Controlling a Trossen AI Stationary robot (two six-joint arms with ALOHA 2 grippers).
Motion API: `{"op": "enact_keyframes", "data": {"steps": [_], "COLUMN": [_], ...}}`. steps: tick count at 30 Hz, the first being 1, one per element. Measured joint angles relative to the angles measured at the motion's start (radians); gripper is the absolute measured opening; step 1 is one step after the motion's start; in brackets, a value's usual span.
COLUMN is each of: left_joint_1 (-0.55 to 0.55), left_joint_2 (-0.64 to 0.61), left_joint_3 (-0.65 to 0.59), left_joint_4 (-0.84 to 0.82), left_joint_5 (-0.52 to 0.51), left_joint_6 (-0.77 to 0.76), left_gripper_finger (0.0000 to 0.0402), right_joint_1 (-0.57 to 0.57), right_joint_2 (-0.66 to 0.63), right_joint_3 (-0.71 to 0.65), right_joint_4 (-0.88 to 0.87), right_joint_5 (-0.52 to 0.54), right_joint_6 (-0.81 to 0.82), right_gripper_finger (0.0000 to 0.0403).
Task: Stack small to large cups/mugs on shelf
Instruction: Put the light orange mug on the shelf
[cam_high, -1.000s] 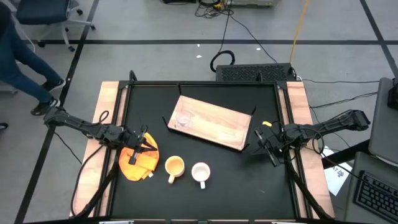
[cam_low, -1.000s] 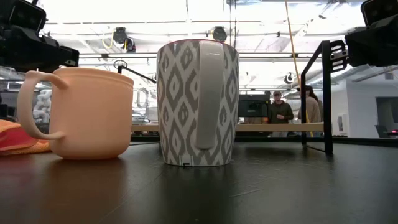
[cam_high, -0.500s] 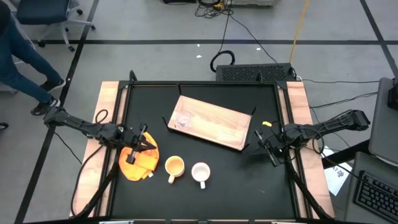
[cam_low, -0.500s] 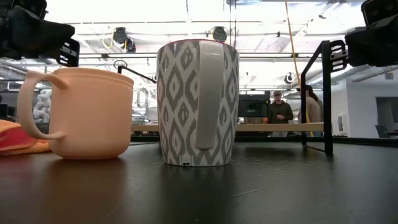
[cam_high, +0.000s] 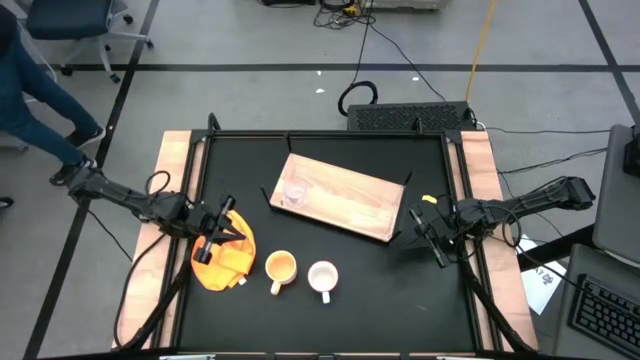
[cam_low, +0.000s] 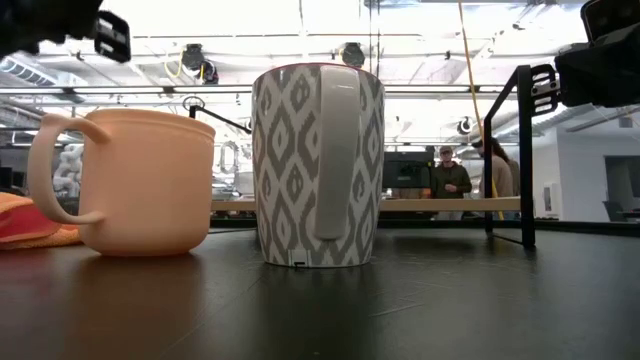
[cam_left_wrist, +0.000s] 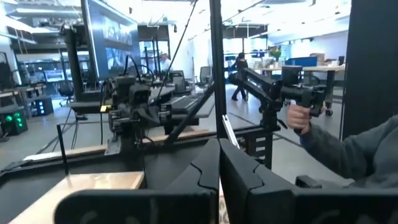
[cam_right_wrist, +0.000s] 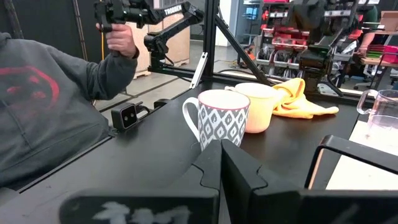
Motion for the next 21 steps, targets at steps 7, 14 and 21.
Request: {"op": "enact_keyframes", "data": {"steps": [7, 14, 21], "left_joint_1": [0.0, -0.002, -0.01], "left_joint_2": [0.207, 0.401, 0.556], "left_joint_3": [0.074, 0.19, 0.373], "left_joint_4": [0.033, 0.018, -0.219], "left_joint_5": [0.009, 0.015, 0.033], "left_joint_6": [0.029, -0.067, -0.111], "left_gripper_finger": [0.0008, 0.0008, 0.0008], "right_joint_1": [0.0, 0.0, 0.0], "right_joint_2": [0.0, 0.0, 0.0], "right_joint_3": [0.0, 0.0, 0.0], "right_joint_4": [0.0, 0.0, -0.001], "right_joint_5": [0.0, 0.0, 0.0], "right_joint_6": [0.0, 0.0, 0.0], "right_gripper_finger": [0.0, 0.0, 0.0]}}
